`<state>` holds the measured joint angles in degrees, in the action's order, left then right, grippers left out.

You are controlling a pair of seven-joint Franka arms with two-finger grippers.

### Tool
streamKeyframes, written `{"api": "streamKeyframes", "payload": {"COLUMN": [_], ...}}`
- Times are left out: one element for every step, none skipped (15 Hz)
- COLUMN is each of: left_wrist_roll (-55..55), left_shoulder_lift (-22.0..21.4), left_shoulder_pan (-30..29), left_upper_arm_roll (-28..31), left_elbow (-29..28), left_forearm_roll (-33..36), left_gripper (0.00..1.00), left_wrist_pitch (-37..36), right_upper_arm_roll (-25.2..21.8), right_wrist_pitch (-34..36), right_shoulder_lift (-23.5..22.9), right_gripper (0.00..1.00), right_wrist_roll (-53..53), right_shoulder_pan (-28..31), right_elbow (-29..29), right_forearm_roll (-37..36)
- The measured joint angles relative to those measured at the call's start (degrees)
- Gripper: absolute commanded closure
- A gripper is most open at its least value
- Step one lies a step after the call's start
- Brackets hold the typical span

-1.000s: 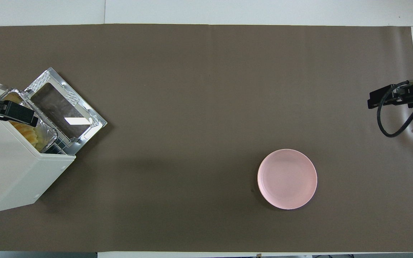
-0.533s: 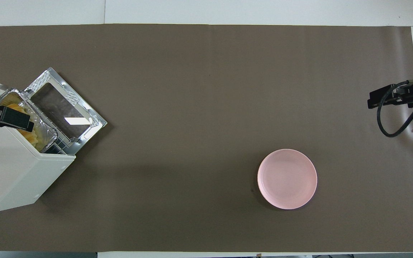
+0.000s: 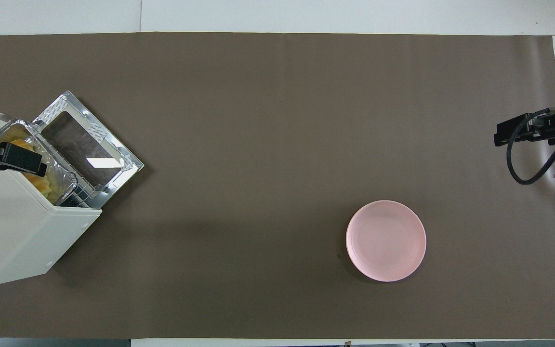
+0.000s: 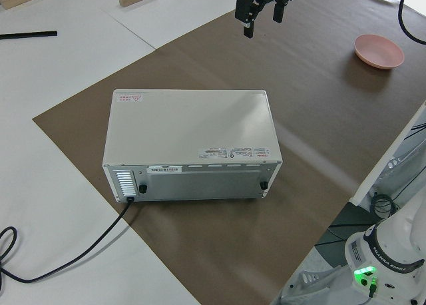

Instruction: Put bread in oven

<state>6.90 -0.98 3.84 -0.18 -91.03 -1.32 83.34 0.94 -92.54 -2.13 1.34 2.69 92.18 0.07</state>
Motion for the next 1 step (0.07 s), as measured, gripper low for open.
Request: {"api": "streamKeyframes", "payload": {"left_wrist_roll": [0.0], "left_shoulder_lift": [0.0], "left_shoulder_pan": [0.0], "left_upper_arm_roll": [-0.1], "left_elbow": [0.0], "left_forearm_roll": [0.0], "left_gripper": [0.0], "left_wrist_pitch": [0.0], "right_upper_arm_roll": [0.0], "right_wrist_pitch": [0.0], "right_shoulder_lift": [0.0], "right_gripper": [0.0], "right_wrist_roll": [0.0], "right_shoulder_pan": [0.0], "right_elbow": [0.0], "right_forearm_roll": [0.0]}}
